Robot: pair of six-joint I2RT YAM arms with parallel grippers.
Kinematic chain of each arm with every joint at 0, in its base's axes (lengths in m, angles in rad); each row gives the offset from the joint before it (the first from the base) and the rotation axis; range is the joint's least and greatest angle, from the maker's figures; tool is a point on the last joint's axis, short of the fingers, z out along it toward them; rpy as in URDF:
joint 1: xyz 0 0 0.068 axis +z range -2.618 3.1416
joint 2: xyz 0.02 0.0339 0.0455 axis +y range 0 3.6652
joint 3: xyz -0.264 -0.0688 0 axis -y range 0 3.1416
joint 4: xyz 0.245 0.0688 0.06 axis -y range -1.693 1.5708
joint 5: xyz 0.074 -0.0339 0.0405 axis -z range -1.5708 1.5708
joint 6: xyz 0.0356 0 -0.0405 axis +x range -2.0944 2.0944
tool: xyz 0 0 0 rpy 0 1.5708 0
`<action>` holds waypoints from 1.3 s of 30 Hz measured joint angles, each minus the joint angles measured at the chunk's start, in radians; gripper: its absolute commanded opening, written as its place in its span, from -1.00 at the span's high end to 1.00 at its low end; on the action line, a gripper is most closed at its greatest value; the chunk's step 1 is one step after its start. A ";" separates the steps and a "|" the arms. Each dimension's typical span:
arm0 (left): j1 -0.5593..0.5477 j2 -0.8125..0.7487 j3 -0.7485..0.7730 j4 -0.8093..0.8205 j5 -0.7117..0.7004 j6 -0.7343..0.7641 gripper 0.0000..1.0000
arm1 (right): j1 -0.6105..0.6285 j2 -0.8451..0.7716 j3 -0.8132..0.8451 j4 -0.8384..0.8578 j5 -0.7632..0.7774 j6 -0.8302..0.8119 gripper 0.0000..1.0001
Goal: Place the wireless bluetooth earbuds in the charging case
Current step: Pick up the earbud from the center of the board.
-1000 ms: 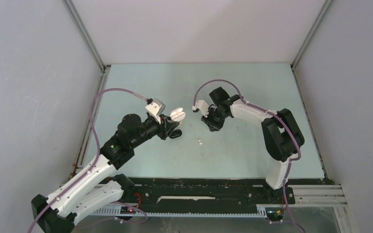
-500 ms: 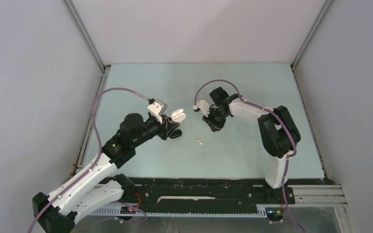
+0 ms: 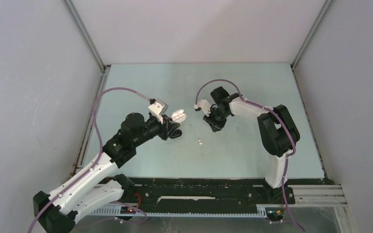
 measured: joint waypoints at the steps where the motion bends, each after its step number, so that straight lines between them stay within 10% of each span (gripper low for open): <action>1: 0.000 0.001 0.000 0.000 0.000 0.000 0.95 | 0.000 0.001 0.000 -0.002 -0.001 0.000 0.49; 39: 0.000 0.011 0.000 -0.001 0.022 -0.001 0.92 | 0.020 -0.007 0.003 0.073 0.166 0.018 0.59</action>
